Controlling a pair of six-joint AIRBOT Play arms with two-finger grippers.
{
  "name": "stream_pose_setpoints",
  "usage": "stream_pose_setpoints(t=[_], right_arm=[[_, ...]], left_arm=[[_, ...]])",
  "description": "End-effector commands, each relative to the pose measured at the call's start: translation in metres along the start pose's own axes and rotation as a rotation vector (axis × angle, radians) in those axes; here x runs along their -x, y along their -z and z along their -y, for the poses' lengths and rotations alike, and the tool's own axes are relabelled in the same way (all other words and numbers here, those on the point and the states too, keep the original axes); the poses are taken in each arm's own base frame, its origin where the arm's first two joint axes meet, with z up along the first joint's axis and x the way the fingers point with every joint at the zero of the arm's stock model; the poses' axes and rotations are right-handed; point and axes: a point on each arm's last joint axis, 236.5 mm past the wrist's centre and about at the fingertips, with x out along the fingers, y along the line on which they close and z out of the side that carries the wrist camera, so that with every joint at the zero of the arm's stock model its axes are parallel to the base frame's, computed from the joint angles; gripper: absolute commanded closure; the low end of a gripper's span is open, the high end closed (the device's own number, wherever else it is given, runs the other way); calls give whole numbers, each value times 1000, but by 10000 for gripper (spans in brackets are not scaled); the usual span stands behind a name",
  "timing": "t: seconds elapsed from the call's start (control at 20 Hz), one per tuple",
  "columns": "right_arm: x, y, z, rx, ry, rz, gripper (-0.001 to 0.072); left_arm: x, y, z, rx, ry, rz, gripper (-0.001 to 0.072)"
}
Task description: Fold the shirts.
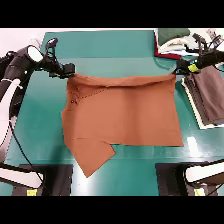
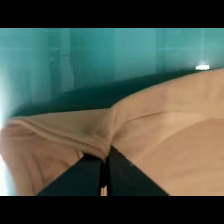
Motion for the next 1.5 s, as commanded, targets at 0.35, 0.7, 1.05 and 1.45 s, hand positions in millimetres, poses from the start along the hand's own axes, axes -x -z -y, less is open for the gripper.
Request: stream_pose_setpoints(t=[0.35, 0.7, 1.05, 1.45], right_arm=[[-13, 63, 36, 14, 98, -137, 697], [-31, 103, 24, -76, 8, -193, 331], [21, 132, -2, -78, -29, -151, 332], [46, 148, -13, -59, -6, -28, 333]], left_arm=[[-2, 82, -38, -3, 3, -350, 681], [-15, 140, -51, 111, -22, -492, 107], [63, 208, -60, 68, -118, -459, 107], [88, 358, -32, 256, 14, -533, 108]])
